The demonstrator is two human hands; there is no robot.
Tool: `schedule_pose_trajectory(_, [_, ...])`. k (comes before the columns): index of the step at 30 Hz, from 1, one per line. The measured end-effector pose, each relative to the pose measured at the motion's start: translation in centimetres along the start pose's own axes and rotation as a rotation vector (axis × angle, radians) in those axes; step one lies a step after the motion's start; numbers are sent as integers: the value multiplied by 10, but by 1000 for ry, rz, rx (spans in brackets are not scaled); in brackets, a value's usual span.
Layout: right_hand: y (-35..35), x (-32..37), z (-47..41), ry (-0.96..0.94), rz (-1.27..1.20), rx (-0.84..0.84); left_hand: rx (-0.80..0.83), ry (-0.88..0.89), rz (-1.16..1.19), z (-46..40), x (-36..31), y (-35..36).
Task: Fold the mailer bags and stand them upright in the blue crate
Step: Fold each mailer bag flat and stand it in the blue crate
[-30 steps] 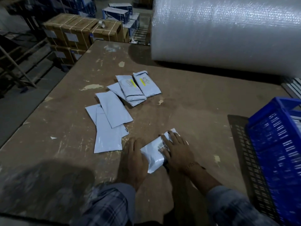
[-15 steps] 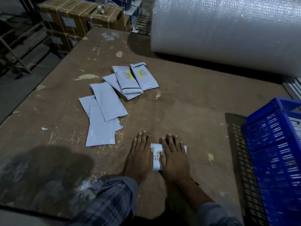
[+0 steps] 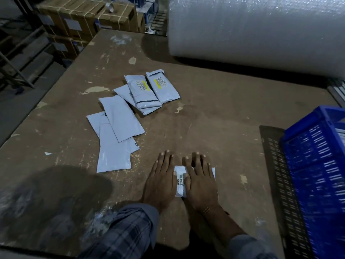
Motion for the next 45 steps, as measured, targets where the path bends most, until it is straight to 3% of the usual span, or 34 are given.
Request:
schedule_pose_trajectory(6, [9,-2,10,-60,8,45,19,21,-106,-7,1,6])
schedule_pose_trajectory(13, [7,-2,-6,10,57,66,80,244,-132,-9,3,7])
schedule_pose_trajectory(18, [6,1,11,21,-5,38,43,33,-91,-22,6,2])
schedule_pose_trajectory(24, [5,0,-8,67,43,69,43,223,-145,-10,-3,4])
schedule_pose_trajectory(30, [4,6,21,2,-46,25,32,-17,-118,-22,8,3])
schedule_pose_trajectory(35, [11,-4,-5,89,-31,75,68,201,-136,-8,-7,16])
schedule_pose_trajectory(38, [9,-5,-3,120,-25,56,102,236,-126,-15,3,12])
schedule_pose_trajectory(43, [7,-1,24,119,-134,77,45,7,-58,-26,11,-1])
schedule_pose_trajectory(45, [11,-7,15,176,-114,89,46,2,-84,-15,6,2])
Point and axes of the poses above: each hand's wrist, its own z-axis away from the middle knuckle, its own y-axis out of the palm, x = y × z, the point moved 6 cm from there along -z, towards the middle knuckle, and after that the axes turned 2 degrees about z, right-handed, at the moved point
